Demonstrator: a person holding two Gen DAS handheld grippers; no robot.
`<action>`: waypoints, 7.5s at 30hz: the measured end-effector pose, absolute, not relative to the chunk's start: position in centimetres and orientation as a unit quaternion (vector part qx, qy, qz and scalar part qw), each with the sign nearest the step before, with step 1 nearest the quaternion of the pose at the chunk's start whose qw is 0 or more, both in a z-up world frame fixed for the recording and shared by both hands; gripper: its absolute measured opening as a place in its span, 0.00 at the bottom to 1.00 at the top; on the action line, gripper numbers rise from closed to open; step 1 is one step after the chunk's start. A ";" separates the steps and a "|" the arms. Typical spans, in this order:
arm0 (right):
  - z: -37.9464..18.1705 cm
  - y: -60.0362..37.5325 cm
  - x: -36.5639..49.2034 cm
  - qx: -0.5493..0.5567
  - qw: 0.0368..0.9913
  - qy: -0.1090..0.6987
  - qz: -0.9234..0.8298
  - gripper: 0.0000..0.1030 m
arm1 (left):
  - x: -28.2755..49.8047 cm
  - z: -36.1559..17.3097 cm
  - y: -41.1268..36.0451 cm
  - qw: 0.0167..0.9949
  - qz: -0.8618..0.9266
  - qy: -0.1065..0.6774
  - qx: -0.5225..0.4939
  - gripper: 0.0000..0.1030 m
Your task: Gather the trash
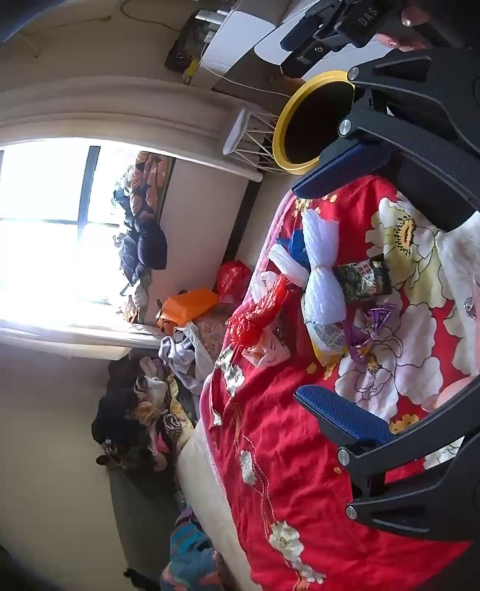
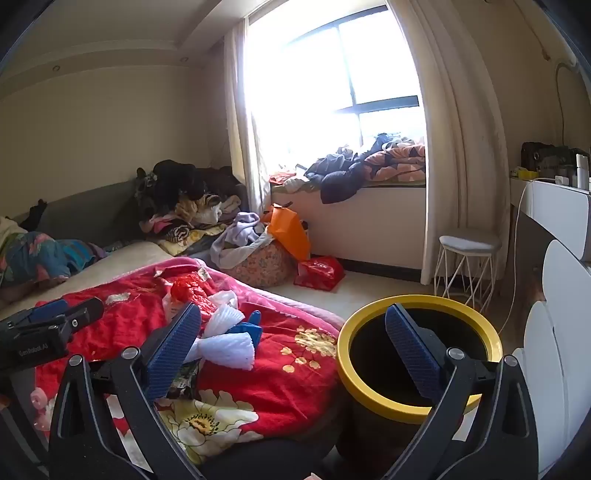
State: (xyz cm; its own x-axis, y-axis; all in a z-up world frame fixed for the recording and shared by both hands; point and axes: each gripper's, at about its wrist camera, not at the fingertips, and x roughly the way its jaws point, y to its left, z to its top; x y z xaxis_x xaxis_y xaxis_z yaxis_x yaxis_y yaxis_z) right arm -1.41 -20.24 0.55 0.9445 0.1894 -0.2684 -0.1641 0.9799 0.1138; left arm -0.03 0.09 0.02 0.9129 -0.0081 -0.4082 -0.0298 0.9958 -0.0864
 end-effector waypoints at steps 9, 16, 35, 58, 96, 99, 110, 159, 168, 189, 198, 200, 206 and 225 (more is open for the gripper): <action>0.5 -20.1 -1.4 0.045 0.985 0.141 0.089 0.94 | 0.0 0.0 0.0 0.977 0.004 0.210 -0.043 0.91; 0.6 -20.2 -1.5 0.045 0.985 0.141 0.089 0.94 | 0.0 0.1 0.1 0.977 0.003 0.210 -0.043 0.91; 0.3 -20.5 -1.4 0.047 0.985 0.143 0.086 0.94 | -0.4 0.2 -0.3 0.977 0.003 0.208 -0.042 0.91; 0.2 -20.4 -1.3 0.048 0.984 0.145 0.087 0.94 | -0.5 0.7 -0.4 0.977 0.002 0.208 -0.041 0.91; -2.5 -11.3 10.3 0.055 0.934 0.301 0.185 0.94 | 6.1 1.2 10.2 0.968 0.028 0.219 -0.121 0.91; -3.4 -11.3 12.0 0.067 0.929 0.321 0.174 0.94 | 8.4 0.8 10.2 0.965 0.019 0.235 -0.116 0.91; -7.5 -11.4 16.2 0.109 0.901 0.385 0.168 0.69 | 17.7 -2.7 9.2 0.942 -0.021 0.314 -0.115 0.90; -1.2 -19.4 11.9 0.138 0.947 0.226 0.180 0.18 | 15.7 2.5 7.1 0.953 -0.068 0.254 -0.151 0.12; -1.0 -23.5 11.8 0.167 0.954 0.207 0.135 0.18 | 14.4 3.5 4.5 0.956 -0.095 0.243 -0.138 0.12; -1.7 -31.8 11.0 0.189 0.966 0.175 -0.027 0.18 | 13.7 2.2 -4.1 0.947 -0.166 0.259 -0.088 0.11; -3.2 -35.1 10.7 0.194 0.959 0.188 -0.092 0.18 | 13.8 1.3 -8.7 0.941 -0.198 0.268 -0.058 0.11; -3.4 -35.4 10.9 0.195 0.957 0.191 -0.100 0.18 | 13.9 1.0 -9.5 0.940 -0.202 0.271 -0.052 0.11; -4.2 -36.4 11.4 0.181 0.954 0.201 -0.130 0.18 | 14.3 0.0 -11.7 0.934 -0.214 0.282 -0.037 0.11; -6.5 -38.4 13.3 0.207 0.935 0.250 -0.141 0.23 | 17.5 -4.8 -17.8 0.910 -0.237 0.339 -0.028 0.12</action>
